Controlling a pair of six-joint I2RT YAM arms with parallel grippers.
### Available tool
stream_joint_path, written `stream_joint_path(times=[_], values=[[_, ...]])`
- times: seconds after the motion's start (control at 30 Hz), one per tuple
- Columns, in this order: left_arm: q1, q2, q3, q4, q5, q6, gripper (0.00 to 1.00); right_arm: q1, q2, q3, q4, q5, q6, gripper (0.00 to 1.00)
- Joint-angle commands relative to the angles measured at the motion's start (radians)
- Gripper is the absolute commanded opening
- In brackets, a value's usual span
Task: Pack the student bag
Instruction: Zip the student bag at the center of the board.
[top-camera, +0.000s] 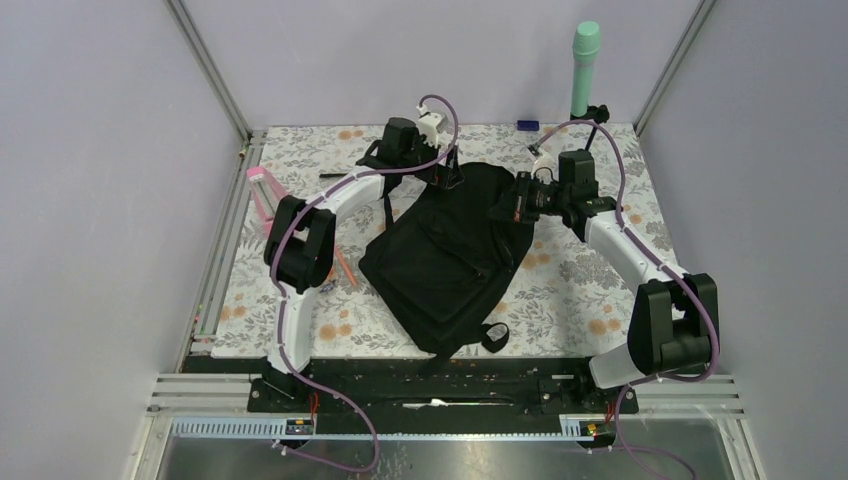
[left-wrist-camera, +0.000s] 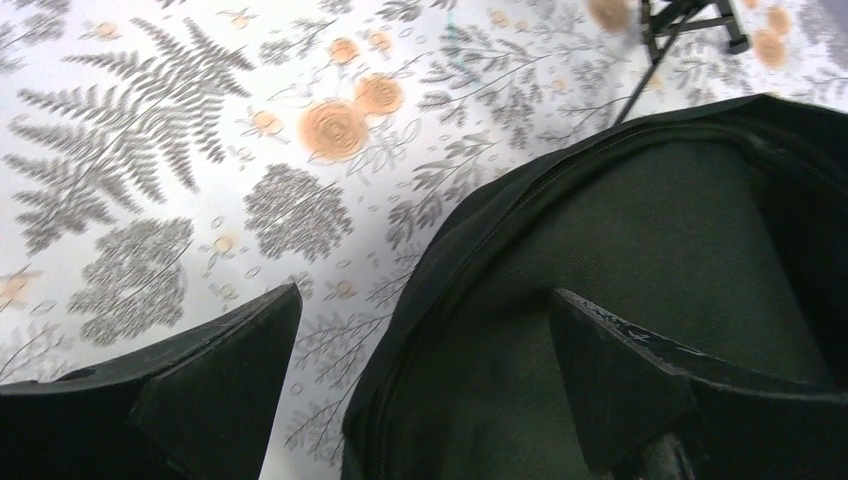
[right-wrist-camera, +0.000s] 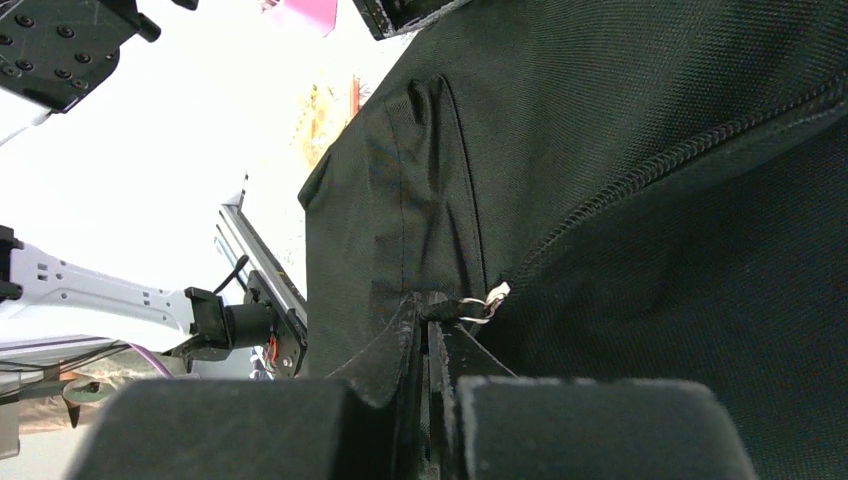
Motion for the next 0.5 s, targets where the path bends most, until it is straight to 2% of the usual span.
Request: stream_joint_path(times=[0.0, 0.1, 0.2, 0.33, 0.43, 0.47], values=[[-0.006, 0.052, 0.104, 0.079, 0.141, -0.028, 0.99, 0.021, 0.007, 0.074, 0.020, -0.086, -0.024, 0.00], [-0.007, 0.088, 0.139, 0.078, 0.182, -0.046, 0.94, 0.021, 0.003, 0.077, 0.006, -0.082, -0.030, 0.00], [-0.008, 0.114, 0.157, 0.088, 0.222, -0.063, 0.77, 0.021, -0.005, 0.081, -0.024, -0.065, -0.047, 0.00], [-0.018, 0.125, 0.175, 0.074, 0.216, -0.055, 0.43, 0.021, -0.017, 0.084, -0.043, -0.051, -0.041, 0.00], [-0.046, 0.095, 0.156, 0.014, -0.008, -0.018, 0.03, 0.020, -0.046, 0.102, -0.121, 0.006, -0.046, 0.00], [-0.051, 0.078, 0.139, 0.013, -0.068, -0.014, 0.00, 0.020, -0.058, 0.103, -0.150, 0.030, -0.050, 0.00]])
